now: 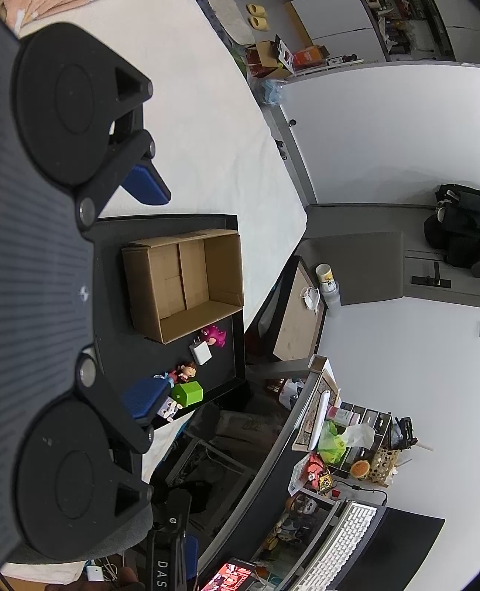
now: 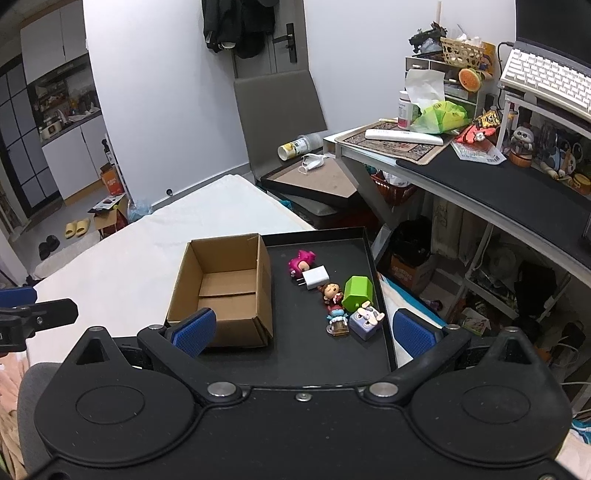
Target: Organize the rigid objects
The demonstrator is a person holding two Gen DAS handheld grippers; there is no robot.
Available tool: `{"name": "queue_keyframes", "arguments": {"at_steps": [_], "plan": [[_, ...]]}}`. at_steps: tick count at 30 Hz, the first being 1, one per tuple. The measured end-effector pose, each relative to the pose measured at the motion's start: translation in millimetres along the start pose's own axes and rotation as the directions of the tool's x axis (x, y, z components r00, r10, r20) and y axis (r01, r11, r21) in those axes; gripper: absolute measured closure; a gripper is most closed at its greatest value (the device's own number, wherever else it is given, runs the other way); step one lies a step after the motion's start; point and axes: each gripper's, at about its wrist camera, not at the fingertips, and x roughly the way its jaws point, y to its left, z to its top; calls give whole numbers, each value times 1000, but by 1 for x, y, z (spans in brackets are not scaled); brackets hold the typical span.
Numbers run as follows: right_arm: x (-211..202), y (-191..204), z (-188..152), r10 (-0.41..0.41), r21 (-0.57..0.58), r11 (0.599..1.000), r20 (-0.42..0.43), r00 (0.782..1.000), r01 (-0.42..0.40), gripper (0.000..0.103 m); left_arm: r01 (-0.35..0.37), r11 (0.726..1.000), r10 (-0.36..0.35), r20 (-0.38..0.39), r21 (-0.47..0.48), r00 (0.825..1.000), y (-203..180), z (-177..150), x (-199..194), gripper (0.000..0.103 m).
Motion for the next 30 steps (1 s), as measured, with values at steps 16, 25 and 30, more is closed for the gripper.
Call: {"name": "queue_keyframes", "arguments": {"at_steps": [16, 25, 30], "plan": [[0, -1, 1, 9, -6, 1000, 9, 1000, -9, 0, -23, 1000, 23, -17, -4, 1000, -4, 0, 4, 4], [-2, 1, 2, -6, -23, 1000, 25, 1000, 6, 0, -26, 1000, 26, 10, -7, 1000, -3, -1, -1, 4], [0, 4, 0, 1, -41, 999, 24, 1000, 0, 0, -36, 999, 36, -8, -29, 999, 2, 0, 4, 4]]}}
